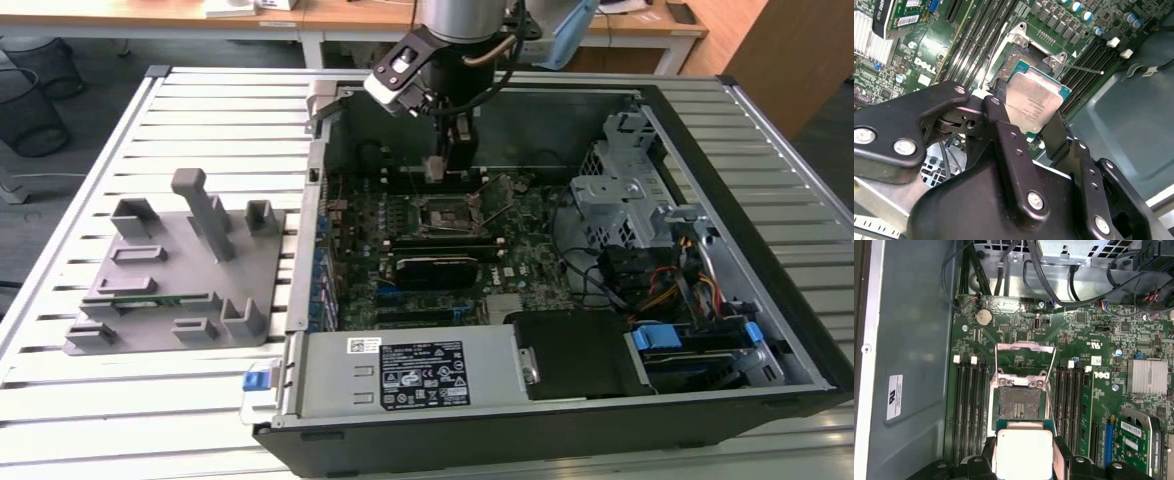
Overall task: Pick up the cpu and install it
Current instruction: 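Place the cpu into insertion slot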
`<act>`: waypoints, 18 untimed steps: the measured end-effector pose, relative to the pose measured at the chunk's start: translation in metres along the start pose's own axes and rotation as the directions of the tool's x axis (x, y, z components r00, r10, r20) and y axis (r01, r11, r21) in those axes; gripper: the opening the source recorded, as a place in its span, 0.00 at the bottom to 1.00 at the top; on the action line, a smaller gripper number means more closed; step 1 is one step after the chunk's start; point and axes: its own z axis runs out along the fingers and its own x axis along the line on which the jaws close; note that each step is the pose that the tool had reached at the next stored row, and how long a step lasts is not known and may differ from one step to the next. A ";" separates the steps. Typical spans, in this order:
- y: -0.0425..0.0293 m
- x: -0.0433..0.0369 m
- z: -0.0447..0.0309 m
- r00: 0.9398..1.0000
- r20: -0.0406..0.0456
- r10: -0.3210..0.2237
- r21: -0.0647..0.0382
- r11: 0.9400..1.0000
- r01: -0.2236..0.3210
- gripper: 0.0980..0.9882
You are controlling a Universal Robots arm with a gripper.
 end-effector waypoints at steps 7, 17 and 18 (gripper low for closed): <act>0.0009 0.0000 0.0077 1.000 0.000 0.000 0.000 1.000 0.000 0.49; 0.0007 0.0001 0.0222 1.000 0.000 0.000 0.000 1.000 0.000 0.49; 0.0007 0.0001 0.0233 1.000 0.000 0.000 0.000 1.000 0.000 0.49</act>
